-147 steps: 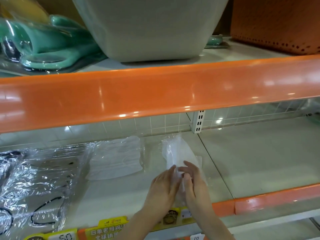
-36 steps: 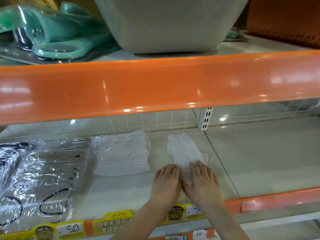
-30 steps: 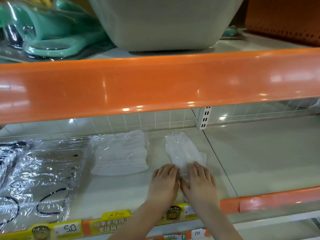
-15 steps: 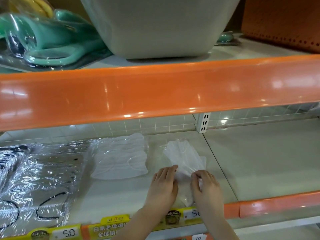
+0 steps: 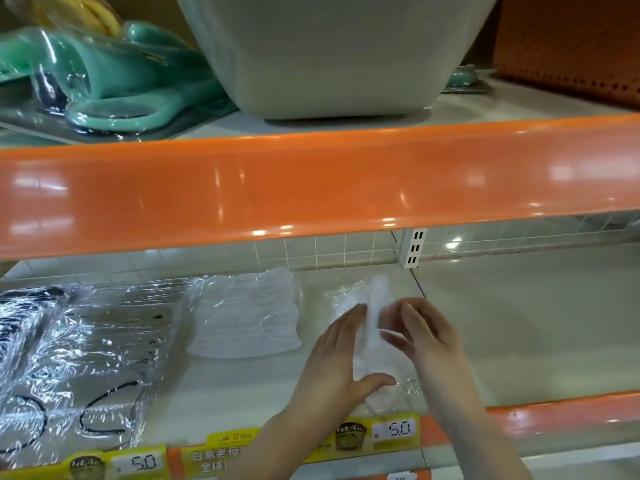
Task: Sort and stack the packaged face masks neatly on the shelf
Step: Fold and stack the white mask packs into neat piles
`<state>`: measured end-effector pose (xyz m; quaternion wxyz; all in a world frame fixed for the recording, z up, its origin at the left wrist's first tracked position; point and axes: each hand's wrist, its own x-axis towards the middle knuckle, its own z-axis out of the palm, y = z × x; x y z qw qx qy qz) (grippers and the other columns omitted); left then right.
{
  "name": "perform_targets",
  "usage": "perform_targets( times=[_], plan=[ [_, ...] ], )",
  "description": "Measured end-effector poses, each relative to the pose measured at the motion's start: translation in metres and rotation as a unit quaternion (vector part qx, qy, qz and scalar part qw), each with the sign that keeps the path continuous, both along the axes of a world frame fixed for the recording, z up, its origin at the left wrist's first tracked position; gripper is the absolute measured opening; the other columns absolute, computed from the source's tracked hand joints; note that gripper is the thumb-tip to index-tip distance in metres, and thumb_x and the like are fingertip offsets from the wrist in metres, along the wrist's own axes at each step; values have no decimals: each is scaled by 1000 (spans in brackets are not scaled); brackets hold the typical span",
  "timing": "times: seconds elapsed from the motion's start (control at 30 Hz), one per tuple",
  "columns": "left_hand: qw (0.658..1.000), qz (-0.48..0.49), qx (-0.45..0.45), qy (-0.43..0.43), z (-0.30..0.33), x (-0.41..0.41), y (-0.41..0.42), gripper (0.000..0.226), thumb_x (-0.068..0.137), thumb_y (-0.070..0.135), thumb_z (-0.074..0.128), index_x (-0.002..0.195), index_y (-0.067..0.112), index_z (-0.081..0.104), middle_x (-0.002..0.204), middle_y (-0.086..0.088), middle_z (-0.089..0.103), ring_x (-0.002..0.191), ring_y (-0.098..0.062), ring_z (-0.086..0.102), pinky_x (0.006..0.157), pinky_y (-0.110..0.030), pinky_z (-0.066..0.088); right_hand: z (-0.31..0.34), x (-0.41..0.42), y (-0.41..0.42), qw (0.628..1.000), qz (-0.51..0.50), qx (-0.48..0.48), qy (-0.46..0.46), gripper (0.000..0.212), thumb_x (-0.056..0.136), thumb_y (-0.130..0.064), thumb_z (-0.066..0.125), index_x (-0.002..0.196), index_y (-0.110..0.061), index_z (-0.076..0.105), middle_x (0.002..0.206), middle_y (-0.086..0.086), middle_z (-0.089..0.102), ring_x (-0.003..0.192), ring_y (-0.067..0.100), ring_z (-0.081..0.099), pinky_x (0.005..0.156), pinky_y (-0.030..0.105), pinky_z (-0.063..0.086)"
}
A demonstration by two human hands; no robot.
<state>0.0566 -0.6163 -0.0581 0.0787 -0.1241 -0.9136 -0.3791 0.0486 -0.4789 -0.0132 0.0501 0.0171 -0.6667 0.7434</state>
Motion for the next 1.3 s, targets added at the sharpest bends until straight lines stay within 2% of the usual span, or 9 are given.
perform_targets(
  times=[0.13, 0.23, 0.37, 0.53, 0.7, 0.8, 0.87, 1.03, 1.3],
  plan=[
    [972, 150, 177, -24, -1, 6, -1, 21, 93, 13, 58, 111, 23, 62, 102, 0, 68, 93, -5, 61, 74, -13, 42, -4, 2, -21, 988, 92, 114, 46, 23, 96, -6, 49, 91, -18, 68, 97, -11, 72, 98, 5, 65, 88, 20, 48],
    [905, 241, 350, -32, 1, 4, -16, 18, 94, -2, 51, 85, 6, 64, 71, -13, 65, 63, -5, 57, 59, -21, 44, -17, 4, -35, 960, 149, 225, 80, 13, 92, -26, 54, 97, -32, 65, 107, -26, 64, 105, -8, 55, 87, 6, 37],
    [805, 263, 529, -49, 10, 1, -39, 26, 88, -13, 45, 98, 0, 65, 82, -15, 70, 74, -23, 66, 60, -30, 54, -50, 1, -53, 833, 115, 494, 222, 45, 76, -45, 48, 119, -32, 54, 131, -19, 51, 122, 3, 40, 96, 15, 30],
    [772, 268, 572, -76, 16, 8, -63, 38, 83, -17, 48, 63, 7, 71, 67, -11, 69, 64, -19, 67, 58, -26, 57, -71, -4, -73, 820, 65, 502, 269, 54, 68, -16, 64, 119, -28, 52, 124, -10, 60, 111, 13, 57, 87, 29, 49],
    [771, 272, 568, -99, 13, 8, -92, 21, 89, -12, 49, 86, 3, 64, 73, -7, 71, 68, -20, 69, 57, -25, 57, -78, -25, -83, 806, 3, 508, 302, 33, 72, -8, 49, 96, -22, 69, 98, -9, 70, 90, 12, 64, 78, 21, 41],
    [863, 325, 380, -79, 5, -3, -117, 19, 88, -6, 54, 105, 0, 60, 89, -22, 65, 89, -38, 63, 69, -33, 58, -77, -34, -90, 794, 3, 510, 331, 33, 72, -5, 51, 94, -20, 71, 95, -8, 70, 89, 13, 64, 81, 22, 38],
    [918, 356, 168, -42, -4, -8, -133, 59, 86, -1, 60, 140, 1, 37, 127, -29, 50, 118, -44, 49, 95, -48, 47, -79, -38, -96, 788, 12, 512, 342, 38, 61, 2, 66, 93, -19, 72, 94, -7, 71, 86, 15, 67, 82, 22, 38],
    [931, 292, -174, 135, -18, 0, -155, 48, 82, 11, 61, 127, 3, 46, 124, -25, 58, 113, -44, 57, 88, -55, 48, -95, -40, -111, 788, 50, 517, 329, 47, 46, 2, 79, 88, -20, 73, 91, -7, 71, 82, 15, 68, 75, 24, 47],
    [942, 114, -306, 69, -46, 15, -143, 39, 78, 36, 45, 94, 15, 73, 101, -6, 72, 89, -24, 70, 75, -37, 56, -116, -35, -129, 756, 8, 569, 325, 26, 63, -14, 58, 83, -22, 74, 92, -5, 70, 79, 16, 67, 69, 24, 51]
  ],
)
